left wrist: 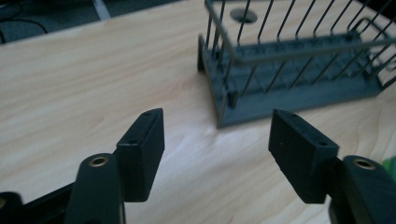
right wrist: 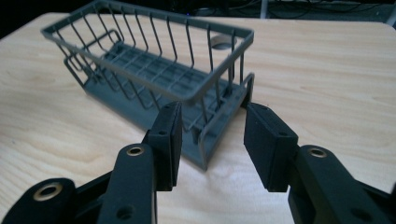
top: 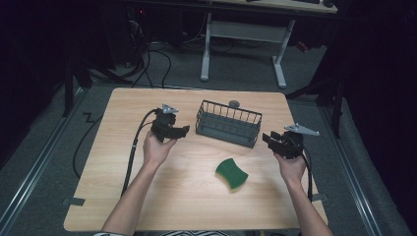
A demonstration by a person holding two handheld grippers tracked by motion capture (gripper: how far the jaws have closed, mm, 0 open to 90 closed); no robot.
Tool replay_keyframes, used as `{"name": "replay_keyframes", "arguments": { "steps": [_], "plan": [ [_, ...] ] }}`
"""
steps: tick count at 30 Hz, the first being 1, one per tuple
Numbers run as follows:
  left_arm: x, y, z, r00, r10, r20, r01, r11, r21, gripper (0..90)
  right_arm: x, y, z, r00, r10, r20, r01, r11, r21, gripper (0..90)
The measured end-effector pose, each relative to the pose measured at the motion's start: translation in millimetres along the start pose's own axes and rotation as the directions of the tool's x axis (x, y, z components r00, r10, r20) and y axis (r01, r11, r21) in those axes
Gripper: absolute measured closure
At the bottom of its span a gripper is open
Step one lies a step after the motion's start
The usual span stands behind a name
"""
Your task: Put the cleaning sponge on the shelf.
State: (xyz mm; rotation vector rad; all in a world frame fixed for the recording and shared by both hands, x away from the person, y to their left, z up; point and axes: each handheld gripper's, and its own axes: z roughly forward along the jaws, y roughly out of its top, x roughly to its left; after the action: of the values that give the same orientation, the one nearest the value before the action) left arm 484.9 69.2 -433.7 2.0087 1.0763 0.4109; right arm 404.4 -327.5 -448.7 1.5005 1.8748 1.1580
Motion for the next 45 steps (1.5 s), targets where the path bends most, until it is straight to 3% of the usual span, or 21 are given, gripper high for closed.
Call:
{"name": "replay_keyframes", "arguments": {
  "steps": [9,14,16,24,34,39,45],
  "plan": [
    [-7.4,26.9,21.0,0.9999,-0.015,-0.001,0.015,0.9999,0.001,45.5,-3.0,22.0,5.9,1.0000,-0.005,0.007,0.005,1.000,-0.026,59.4],
    [-5.4,31.2,34.6,0.9982,-0.057,-0.017,0.057,0.9983,-0.012,48.2,-6.1,26.1,13.7,0.9999,-0.007,0.011,0.007,1.000,-0.026,60.5],
    [-5.6,34.5,44.1,0.9973,-0.071,-0.019,0.070,0.9974,-0.013,49.2,-7.6,29.5,22.7,0.9995,-0.018,0.026,0.017,1.000,0.014,60.9],
    [-11.0,35.5,60.0,0.9966,-0.073,-0.039,0.072,0.9971,-0.026,55.1,-12.6,31.8,38.4,0.9992,0.027,0.028,-0.028,1.000,0.009,60.9],
    [-10.9,35.0,63.2,0.9970,-0.078,-0.004,0.078,0.9966,-0.027,65.0,-10.7,29.2,50.3,0.9988,0.045,0.021,-0.046,0.998,0.031,60.7],
    [-9.6,34.8,64.4,0.9952,-0.095,0.022,0.096,0.9952,-0.021,75.4,-5.2,34.4,57.1,0.9998,0.013,0.012,-0.014,0.996,0.092,66.6],
    [-8.1,32.4,63.6,0.9971,-0.073,0.020,0.073,0.9971,0.021,79.4,-4.5,35.1,57.0,0.9993,0.035,-0.010,-0.033,0.994,0.109,68.9]
  ]
}}
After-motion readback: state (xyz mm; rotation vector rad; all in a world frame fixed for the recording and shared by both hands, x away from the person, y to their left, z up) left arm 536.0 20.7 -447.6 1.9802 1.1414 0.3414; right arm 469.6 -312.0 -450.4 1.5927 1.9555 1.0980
